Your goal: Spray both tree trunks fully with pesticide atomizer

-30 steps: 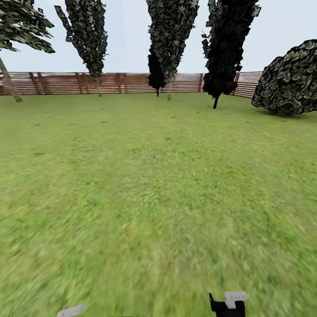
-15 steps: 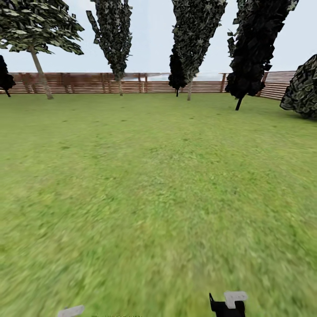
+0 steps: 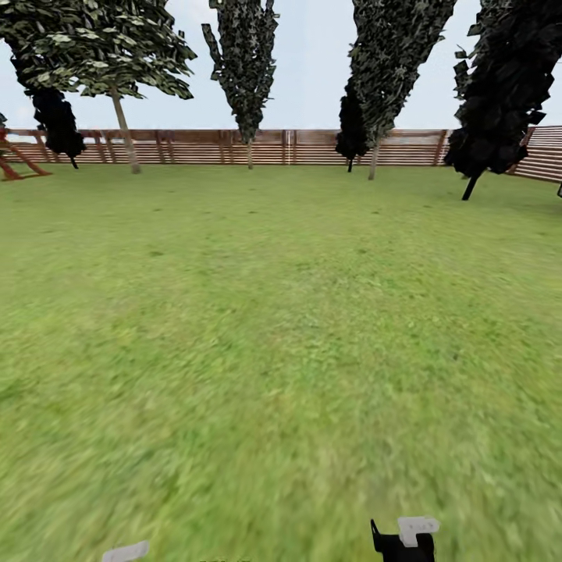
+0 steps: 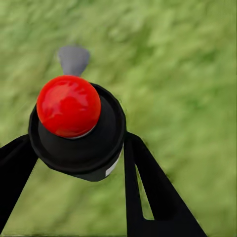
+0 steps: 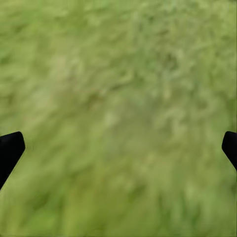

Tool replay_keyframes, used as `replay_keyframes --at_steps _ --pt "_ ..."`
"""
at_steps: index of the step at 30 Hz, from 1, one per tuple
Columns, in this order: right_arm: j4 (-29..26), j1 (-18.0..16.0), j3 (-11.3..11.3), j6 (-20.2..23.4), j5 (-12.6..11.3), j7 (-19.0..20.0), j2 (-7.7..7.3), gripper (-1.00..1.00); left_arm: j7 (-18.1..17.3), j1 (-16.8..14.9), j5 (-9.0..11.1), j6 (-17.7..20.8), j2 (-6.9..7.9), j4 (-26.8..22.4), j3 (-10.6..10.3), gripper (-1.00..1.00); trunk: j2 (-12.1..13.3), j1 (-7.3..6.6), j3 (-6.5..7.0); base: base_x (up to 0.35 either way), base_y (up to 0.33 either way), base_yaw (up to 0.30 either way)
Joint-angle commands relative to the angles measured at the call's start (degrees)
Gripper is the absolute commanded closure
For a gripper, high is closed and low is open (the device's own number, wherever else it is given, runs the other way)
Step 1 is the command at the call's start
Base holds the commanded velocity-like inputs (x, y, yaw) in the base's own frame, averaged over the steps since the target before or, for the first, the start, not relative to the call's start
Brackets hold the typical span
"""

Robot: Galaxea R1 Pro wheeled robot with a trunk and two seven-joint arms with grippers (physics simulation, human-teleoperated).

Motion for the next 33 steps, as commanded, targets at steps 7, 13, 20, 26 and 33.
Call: replay_keyframes --at_steps 7,13,20,26,33 --pt "0.00 0.00 0.01 0.00 0.00 0.00 0.00 -1.00 -0.02 0.00 0.00 0.00 0.01 0.00 0.00 1.00 0.00 0.00 0.00 0.000 0.000 0.281" --pt "0.00 0.00 0.01 0.00 0.00 0.00 -0.01 -1.00 -0.03 0.00 0.00 0.00 0.04 0.00 0.00 1.00 0.00 0.00 0.00 0.000 0.000 0.281" --pt "0.01 0.00 0.01 0.00 0.00 0.00 0.00 -1.00 -0.07 0.00 0.00 0.00 0.01 0.00 0.00 1.00 0.00 0.00 0.00 0.001 0.000 0.281" --pt "0.00 0.00 0.01 0.00 0.00 0.00 0.01 -1.00 0.01 0.00 0.00 0.00 -0.02 0.09 0.03 1.00 0.00 0.00 0.00 0.195 0.043 0.281" --pt "0.00 0.00 0.02 0.00 0.04 0.00 0.01 -1.00 0.01 0.00 0.00 0.00 0.04 0.09 0.02 1.00 0.00 0.00 0.00 0.311 0.121 0.281"
